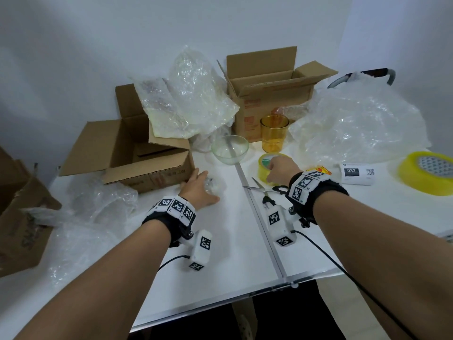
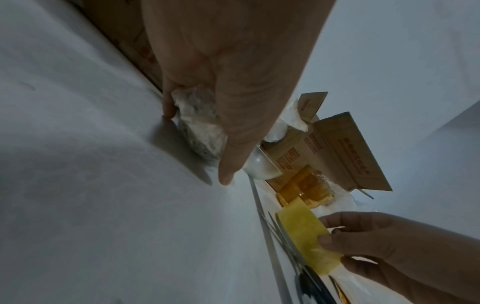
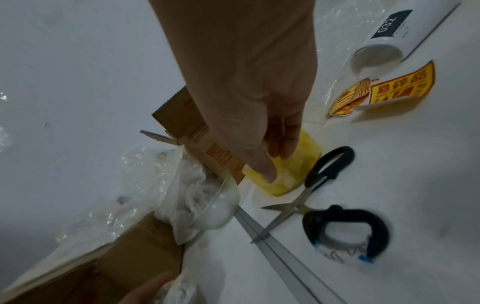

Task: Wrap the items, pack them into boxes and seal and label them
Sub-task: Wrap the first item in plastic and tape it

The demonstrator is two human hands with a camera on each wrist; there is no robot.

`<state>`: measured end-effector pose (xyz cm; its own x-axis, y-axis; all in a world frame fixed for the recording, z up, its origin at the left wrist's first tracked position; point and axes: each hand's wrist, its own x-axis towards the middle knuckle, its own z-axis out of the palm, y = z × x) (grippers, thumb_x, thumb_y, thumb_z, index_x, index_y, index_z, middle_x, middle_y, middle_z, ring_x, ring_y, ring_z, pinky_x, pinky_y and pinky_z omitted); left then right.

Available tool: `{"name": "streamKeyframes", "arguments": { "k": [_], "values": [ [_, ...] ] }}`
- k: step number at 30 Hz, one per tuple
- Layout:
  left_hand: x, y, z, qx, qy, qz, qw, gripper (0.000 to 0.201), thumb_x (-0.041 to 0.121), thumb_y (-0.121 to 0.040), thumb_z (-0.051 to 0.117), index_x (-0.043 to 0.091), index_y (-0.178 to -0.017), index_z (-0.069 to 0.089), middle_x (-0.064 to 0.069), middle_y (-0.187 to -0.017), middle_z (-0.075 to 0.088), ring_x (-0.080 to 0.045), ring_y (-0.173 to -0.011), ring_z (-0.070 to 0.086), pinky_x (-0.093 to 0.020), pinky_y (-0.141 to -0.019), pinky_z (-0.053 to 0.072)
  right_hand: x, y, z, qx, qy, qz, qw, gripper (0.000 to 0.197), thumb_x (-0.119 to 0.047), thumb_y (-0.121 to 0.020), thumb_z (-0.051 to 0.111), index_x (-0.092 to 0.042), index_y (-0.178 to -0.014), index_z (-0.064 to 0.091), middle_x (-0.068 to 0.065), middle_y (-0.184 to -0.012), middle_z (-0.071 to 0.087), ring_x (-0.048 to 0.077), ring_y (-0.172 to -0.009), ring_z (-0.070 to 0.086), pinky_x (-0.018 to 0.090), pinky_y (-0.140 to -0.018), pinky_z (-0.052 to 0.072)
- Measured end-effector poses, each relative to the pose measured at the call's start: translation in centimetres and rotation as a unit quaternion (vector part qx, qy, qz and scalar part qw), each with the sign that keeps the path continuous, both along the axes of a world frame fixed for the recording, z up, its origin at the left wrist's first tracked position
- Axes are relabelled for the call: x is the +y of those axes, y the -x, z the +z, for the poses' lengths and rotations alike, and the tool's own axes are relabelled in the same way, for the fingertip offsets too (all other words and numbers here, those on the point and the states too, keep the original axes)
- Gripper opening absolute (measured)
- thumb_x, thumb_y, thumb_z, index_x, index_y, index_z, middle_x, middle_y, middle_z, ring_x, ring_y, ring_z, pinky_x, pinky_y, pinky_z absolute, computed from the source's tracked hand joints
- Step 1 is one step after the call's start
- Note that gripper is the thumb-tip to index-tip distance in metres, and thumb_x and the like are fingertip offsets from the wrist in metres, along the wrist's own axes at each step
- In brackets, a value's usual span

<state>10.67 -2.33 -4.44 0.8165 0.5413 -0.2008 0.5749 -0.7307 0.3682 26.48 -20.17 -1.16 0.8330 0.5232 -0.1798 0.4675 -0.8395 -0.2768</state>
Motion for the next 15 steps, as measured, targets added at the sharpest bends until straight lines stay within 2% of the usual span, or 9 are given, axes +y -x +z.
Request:
{"name": "streamKeyframes", "arguments": {
  "k": [2,3,4,5,7,8,11,13,15],
  "values": [
    [0.0,0.0,0.0,0.015,0.004,0.002,1.000,0.093,0.040,-0.085,0.071,0.023,-0.156,0.014,-0.001,-0.165,-0.001,-0.033,-0.149,0.010,-0.041,-0.119,0.012,0.0,0.1,0.2,0.012,0.022,-0.001,1.000,0.024,-0.024,-0.085,0.067,-0.002,-0.089,0.059,0.012,-0.103,0.057,0.022,-0.089,0.052,0.022,-0.057,0.040],
    [-0.1,0.0,0.1,0.020,0.008,0.004,1.000,0.093,0.038,-0.085,0.071,0.024,-0.156,0.014,-0.001,-0.165,-0.001,-0.036,-0.149,0.010,-0.042,-0.119,0.013,0.0,0.0,0.2,0.019,0.025,-0.006,0.999,0.031,-0.031,-0.086,0.068,-0.004,-0.083,0.054,0.012,-0.100,0.053,0.022,-0.088,0.050,0.021,-0.054,0.037],
    [-0.3,0.1,0.2,0.022,0.010,0.007,1.000,0.092,0.037,-0.085,0.071,0.025,-0.156,0.014,0.000,-0.164,-0.001,-0.038,-0.148,0.009,-0.042,-0.119,0.015,0.0,0.1,0.2,0.032,0.028,-0.010,0.999,0.040,-0.042,-0.086,0.067,-0.005,-0.085,0.053,0.012,-0.102,0.051,0.022,-0.092,0.051,0.021,-0.060,0.041],
    [-0.4,0.2,0.3,0.020,0.015,0.012,1.000,0.091,0.034,-0.085,0.071,0.026,-0.156,0.014,0.000,-0.164,0.001,-0.038,-0.147,0.010,-0.042,-0.118,0.017,-0.1,0.4,0.2,0.044,0.033,-0.010,0.998,0.051,-0.055,-0.085,0.064,-0.005,-0.096,0.055,0.013,-0.109,0.052,0.023,-0.102,0.053,0.024,-0.074,0.046],
    [-0.6,0.5,0.5,-0.002,0.031,0.029,0.999,0.087,0.028,-0.084,0.069,0.029,-0.155,0.019,-0.001,-0.162,0.007,-0.037,-0.144,0.017,-0.041,-0.115,0.025,-0.2,0.8,0.3,0.052,0.032,-0.021,0.998,0.084,-0.071,-0.083,0.053,-0.004,-0.132,0.047,0.014,-0.133,0.048,0.027,-0.126,0.047,0.033,-0.100,0.044],
    [-0.7,0.6,0.6,-0.018,0.041,0.035,0.998,0.085,0.026,-0.083,0.069,0.030,-0.154,0.022,-0.003,-0.159,0.011,-0.036,-0.141,0.022,-0.040,-0.114,0.029,-0.3,0.9,0.4,0.056,0.017,-0.023,0.998,0.090,-0.074,-0.083,0.049,-0.004,-0.140,0.041,0.015,-0.139,0.044,0.028,-0.130,0.044,0.035,-0.103,0.042],
    [-1.1,0.9,1.0,-0.076,0.079,0.028,0.994,0.086,0.025,-0.080,0.072,0.033,-0.152,0.026,-0.008,-0.149,0.022,-0.031,-0.134,0.034,-0.037,-0.108,0.038,-0.4,1.0,0.4,0.049,-0.112,-0.043,0.992,0.075,-0.062,-0.089,0.053,-0.007,-0.140,0.044,0.016,-0.138,0.043,0.030,-0.122,0.050,0.036,-0.098,0.043],
    [-1.5,0.9,1.5,-0.112,0.101,-0.005,0.989,0.085,0.026,-0.081,0.075,0.035,-0.151,0.027,-0.007,-0.144,0.027,-0.024,-0.125,0.040,-0.030,-0.097,0.042,-0.4,1.2,0.8,0.051,-0.221,-0.040,0.973,0.054,-0.049,-0.092,0.056,-0.008,-0.127,0.058,0.014,-0.129,0.056,0.027,-0.112,0.058,0.036,-0.093,0.048],
    [-2.0,0.9,2.4,-0.133,0.112,-0.050,0.983,0.086,0.028,-0.081,0.075,0.035,-0.151,0.027,-0.003,-0.140,0.032,-0.016,-0.120,0.042,-0.024,-0.092,0.038,0.1,2.2,1.3,0.147,-0.288,-0.021,0.946,0.045,-0.047,-0.093,0.057,-0.009,-0.115,0.064,0.009,-0.112,0.066,0.022,-0.097,0.065,0.034,-0.084,0.054]
  ]
}}
